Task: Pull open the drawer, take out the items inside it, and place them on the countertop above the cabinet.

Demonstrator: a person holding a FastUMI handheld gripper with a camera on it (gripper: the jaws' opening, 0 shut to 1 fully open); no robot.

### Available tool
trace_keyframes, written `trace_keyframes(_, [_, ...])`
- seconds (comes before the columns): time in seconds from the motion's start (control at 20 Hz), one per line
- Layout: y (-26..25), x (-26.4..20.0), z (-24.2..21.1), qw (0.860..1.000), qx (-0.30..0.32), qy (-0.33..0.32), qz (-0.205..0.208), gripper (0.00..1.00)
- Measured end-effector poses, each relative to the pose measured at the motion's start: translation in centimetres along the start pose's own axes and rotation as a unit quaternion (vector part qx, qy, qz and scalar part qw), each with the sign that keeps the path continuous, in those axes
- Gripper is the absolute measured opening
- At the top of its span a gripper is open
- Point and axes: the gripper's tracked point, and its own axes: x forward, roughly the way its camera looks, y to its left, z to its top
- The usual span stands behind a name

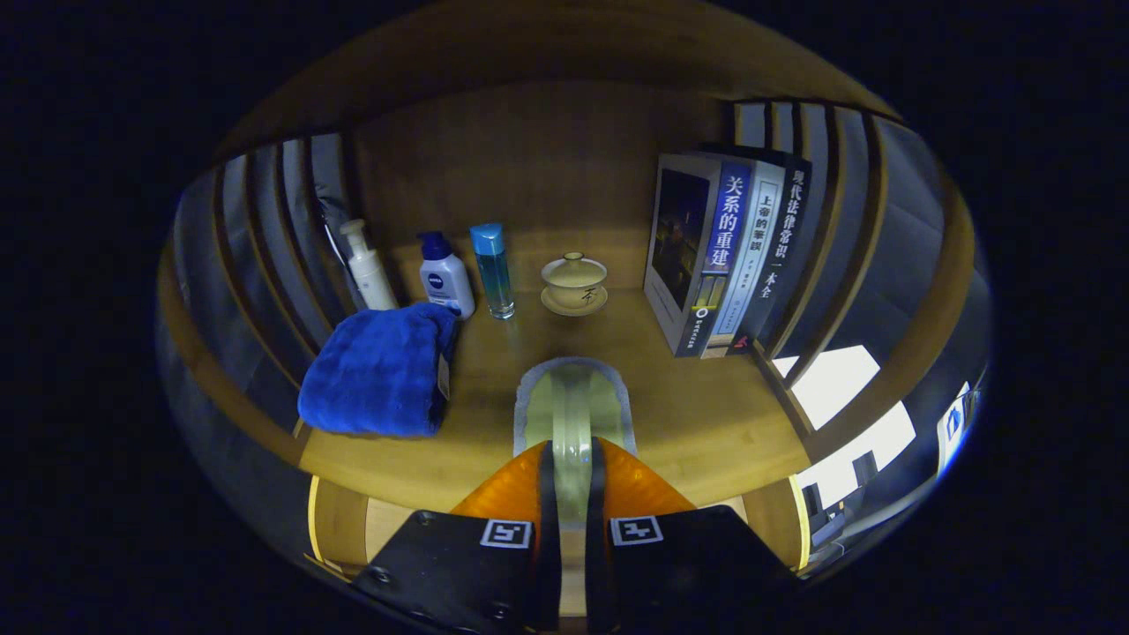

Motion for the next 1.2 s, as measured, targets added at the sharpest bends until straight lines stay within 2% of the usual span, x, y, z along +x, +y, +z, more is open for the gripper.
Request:
trace_keyframes(0.45, [-0.2, 4.8, 0.0, 0.999, 0.005, 0.041, -0.010, 0.19])
trace_keyframes(0.9, [-0.3, 5.2, 0.1, 0.999, 0.005, 0.039, -0.015, 0.24])
trace_keyframes(1.1, [-0.3, 4.9, 0.0, 0.999, 0.009, 0.036, -0.013, 0.31])
trace_keyframes(1.15, [-0.2, 4.6, 0.0, 0.999, 0.008, 0.034, -0.011, 0.46])
trace_keyframes(1.2, [0.0, 4.3, 0.1, 0.999, 0.008, 0.032, -0.006, 0.55])
